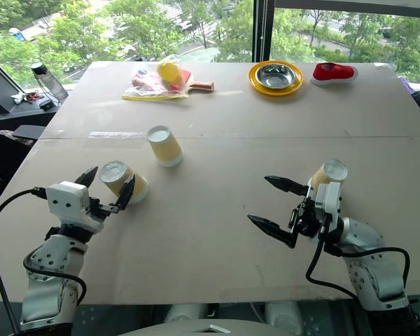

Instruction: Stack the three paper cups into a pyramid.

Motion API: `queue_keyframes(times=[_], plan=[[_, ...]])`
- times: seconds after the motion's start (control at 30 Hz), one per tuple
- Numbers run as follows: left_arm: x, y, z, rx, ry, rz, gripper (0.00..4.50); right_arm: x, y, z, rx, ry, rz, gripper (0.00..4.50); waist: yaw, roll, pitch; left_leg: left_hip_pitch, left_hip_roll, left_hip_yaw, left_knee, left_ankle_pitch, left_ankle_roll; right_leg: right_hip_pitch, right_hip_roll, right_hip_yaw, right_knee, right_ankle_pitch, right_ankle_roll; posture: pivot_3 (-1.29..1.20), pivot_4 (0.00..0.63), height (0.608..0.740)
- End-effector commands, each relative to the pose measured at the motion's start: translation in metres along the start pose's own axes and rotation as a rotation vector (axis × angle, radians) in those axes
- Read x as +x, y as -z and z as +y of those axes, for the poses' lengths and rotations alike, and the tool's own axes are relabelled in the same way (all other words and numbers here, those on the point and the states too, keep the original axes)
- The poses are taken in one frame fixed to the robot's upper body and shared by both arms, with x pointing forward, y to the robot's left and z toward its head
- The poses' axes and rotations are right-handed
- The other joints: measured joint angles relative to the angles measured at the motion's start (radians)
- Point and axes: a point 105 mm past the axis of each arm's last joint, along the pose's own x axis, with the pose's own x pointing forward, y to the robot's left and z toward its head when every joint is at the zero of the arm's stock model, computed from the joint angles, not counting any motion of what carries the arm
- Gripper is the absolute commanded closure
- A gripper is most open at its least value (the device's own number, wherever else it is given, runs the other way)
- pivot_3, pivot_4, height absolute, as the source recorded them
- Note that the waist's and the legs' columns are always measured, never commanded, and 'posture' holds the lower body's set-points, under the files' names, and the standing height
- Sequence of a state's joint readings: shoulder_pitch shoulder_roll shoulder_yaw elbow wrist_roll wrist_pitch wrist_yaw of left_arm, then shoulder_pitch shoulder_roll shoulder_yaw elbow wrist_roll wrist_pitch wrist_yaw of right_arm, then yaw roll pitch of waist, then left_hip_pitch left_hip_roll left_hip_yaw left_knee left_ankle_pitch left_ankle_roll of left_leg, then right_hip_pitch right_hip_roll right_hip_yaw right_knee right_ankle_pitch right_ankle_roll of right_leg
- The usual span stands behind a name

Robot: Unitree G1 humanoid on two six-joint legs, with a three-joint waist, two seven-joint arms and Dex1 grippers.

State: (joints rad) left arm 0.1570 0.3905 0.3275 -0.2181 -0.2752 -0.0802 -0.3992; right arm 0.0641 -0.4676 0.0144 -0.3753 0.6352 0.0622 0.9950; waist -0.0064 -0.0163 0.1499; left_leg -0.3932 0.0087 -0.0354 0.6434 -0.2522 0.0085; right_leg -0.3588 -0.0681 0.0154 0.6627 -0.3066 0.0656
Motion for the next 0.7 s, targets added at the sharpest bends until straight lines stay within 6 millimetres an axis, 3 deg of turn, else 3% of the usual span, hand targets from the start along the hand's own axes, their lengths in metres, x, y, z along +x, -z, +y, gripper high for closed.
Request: queue_keyframes(times=[0.03,0.17,0.27,0.37,0.7], plan=[[0.0063,-0.0102,0.0071,0.023,-0.033,-0.021,0.02,0.0031,-0.0102,0.0031,-0.043,-0.006,-0.031,0.00,-0.001,0.000,0.000,0.000,0.000,0.000,0.000,0.000,0.000,0.000,0.000,0.000,0.000,0.000,0.000,0.00,0.150,0.740],[0.0135,-0.0092,0.0065,0.005,-0.045,-0.009,0.02,0.0043,-0.0111,0.0022,-0.049,0.003,-0.038,0.00,-0.003,0.000,0.000,0.000,0.000,0.000,0.000,0.000,0.000,0.000,0.000,0.000,0.000,0.000,0.000,0.00,0.150,0.740],[0.0152,-0.0078,0.0041,-0.002,-0.041,-0.001,0.83,0.0045,-0.0121,0.0012,-0.052,0.007,-0.040,0.00,-0.004,0.000,0.000,0.000,0.000,0.000,0.000,0.000,0.000,0.000,0.000,0.000,0.000,0.000,0.000,0.00,0.150,0.740],[0.0158,-0.0042,0.0028,-0.009,-0.038,0.020,2.21,0.0045,-0.0125,0.0005,-0.055,0.010,-0.040,0.00,-0.004,0.000,0.000,0.000,0.000,0.000,0.000,0.000,0.000,0.000,0.000,0.000,0.000,0.000,0.000,0.00,0.150,0.740],[0.0159,-0.0073,0.0043,-0.015,-0.033,0.012,2.21,0.0049,-0.0145,-0.0009,-0.059,0.011,-0.044,0.00,-0.004,0.000,0.000,0.000,0.000,0.000,0.000,0.000,0.000,0.000,0.000,0.000,0.001,0.000,0.000,0.00,0.150,0.740]])
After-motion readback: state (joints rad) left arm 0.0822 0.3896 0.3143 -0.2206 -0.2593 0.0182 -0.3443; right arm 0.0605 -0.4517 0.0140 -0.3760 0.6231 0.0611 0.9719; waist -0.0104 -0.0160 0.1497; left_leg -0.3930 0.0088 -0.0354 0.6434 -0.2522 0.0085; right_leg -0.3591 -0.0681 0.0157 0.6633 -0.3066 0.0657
